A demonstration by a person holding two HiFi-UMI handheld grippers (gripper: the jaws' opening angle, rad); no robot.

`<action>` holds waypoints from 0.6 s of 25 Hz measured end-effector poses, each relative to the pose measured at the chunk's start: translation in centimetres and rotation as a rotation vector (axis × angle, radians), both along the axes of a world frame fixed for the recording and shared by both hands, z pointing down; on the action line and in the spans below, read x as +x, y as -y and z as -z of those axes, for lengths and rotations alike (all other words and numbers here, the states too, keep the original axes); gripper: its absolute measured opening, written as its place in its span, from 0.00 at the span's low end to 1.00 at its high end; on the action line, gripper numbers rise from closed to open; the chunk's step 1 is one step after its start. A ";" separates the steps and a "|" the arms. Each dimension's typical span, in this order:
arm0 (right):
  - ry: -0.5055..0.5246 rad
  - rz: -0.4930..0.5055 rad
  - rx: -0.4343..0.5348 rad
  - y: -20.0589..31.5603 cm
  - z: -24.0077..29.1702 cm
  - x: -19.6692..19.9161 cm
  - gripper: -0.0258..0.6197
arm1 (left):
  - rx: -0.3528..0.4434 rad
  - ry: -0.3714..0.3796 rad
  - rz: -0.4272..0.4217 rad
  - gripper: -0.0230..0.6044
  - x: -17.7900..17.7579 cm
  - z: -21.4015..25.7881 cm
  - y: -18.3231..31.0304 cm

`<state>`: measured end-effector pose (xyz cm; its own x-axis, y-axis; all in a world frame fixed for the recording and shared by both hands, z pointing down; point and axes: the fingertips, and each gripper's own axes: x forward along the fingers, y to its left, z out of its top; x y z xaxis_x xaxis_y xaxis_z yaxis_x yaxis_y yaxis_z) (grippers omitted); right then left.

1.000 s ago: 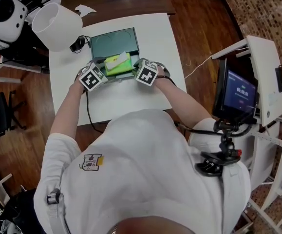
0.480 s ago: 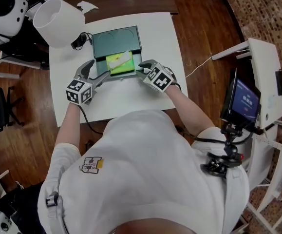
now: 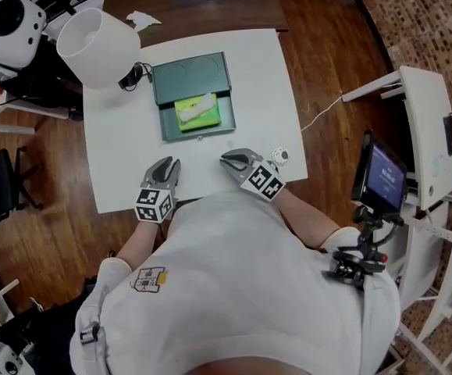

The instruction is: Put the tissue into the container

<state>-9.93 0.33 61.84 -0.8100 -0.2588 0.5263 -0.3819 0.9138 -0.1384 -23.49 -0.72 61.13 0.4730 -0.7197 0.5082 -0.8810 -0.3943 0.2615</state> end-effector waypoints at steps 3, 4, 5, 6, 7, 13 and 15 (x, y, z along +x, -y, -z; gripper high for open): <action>-0.042 -0.021 -0.015 -0.8 -2.6 0.5 0.07 | -0.060 0.031 -0.007 0.10 0.4 -2.4 -1.7; -0.051 -0.033 -0.016 -0.8 -3.2 0.7 0.07 | -0.076 0.039 -0.001 0.06 0.3 -3.1 -2.1; -0.057 -0.042 -0.016 -0.7 -3.7 0.8 0.07 | -0.089 0.050 0.004 0.04 0.2 -3.6 -2.3; -0.061 -0.046 -0.015 -0.6 -4.0 0.8 0.06 | -0.100 0.061 0.007 0.04 0.0 -4.1 -2.4; -0.064 -0.044 -0.012 -0.5 -4.2 0.7 0.06 | -0.109 0.070 0.010 0.04 -0.3 -4.5 -2.5; -0.078 -0.034 -0.003 -0.6 -4.3 0.7 0.05 | -0.133 0.083 0.014 0.04 -0.2 -5.9 -2.7; -0.076 -0.037 0.001 -0.5 -4.2 0.9 0.04 | -0.135 0.090 0.002 0.04 0.1 -5.8 -2.5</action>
<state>-9.07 0.86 66.03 -0.7576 -0.2881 0.5857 -0.4244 0.8992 -0.1066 -23.43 1.79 66.94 0.4201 -0.6429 0.6404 -0.9039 -0.3593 0.2323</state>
